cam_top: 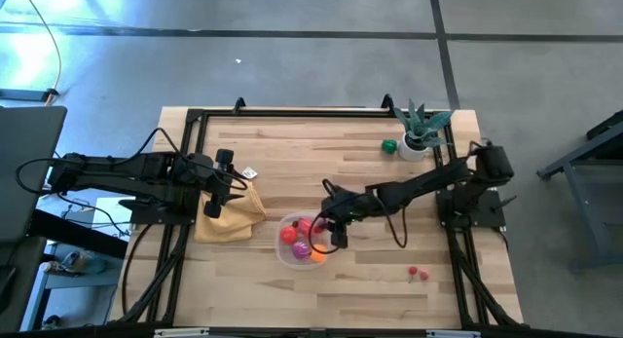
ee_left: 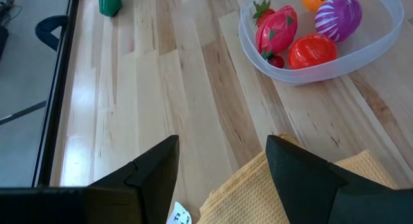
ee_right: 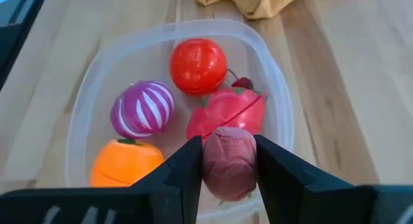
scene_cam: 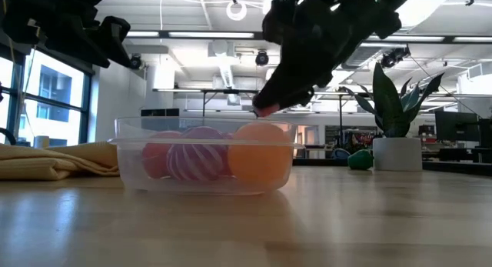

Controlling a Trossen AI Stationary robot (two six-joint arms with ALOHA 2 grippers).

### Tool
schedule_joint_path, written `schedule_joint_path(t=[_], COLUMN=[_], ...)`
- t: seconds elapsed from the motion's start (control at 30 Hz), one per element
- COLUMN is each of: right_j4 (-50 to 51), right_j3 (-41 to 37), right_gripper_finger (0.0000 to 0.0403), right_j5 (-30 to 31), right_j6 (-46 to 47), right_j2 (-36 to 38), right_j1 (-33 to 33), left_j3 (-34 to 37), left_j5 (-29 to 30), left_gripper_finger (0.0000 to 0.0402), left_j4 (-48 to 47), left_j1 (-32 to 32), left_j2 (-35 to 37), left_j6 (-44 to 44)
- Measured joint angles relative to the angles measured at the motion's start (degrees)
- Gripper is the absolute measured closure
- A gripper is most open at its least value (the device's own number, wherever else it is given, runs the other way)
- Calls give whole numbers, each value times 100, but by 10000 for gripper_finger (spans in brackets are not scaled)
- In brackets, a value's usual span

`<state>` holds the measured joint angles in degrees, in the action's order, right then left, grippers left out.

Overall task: Pick and placing Produce into tupperware
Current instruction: Put the top pink peach into the transparent bin

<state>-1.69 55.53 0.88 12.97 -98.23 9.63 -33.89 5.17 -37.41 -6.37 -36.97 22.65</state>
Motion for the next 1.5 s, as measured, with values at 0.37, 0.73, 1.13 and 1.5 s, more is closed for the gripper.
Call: schedule_joint_path(t=[0.37,0.73,1.13,1.5], right_j4=[-314,-454,-542,-632], right_j3=[-2,-4,-4,-4], right_gripper_finger=[286,286,285,265], right_j5=[-82,-117,-133,-48], right_j6=[-197,-300,-526,-551], right_j2=[-302,-488,-615,-615], right_j1=[19,21,21,21], left_j3=[0,0,0,0], left_j5=[0,0,0,2], left_gripper_finger=[181,181,181,181], left_j4=[2,7,2,0], left_j1=[0,0,0,0], left_j2=[0,-1,0,-2], left_j6=[2,2,2,0])
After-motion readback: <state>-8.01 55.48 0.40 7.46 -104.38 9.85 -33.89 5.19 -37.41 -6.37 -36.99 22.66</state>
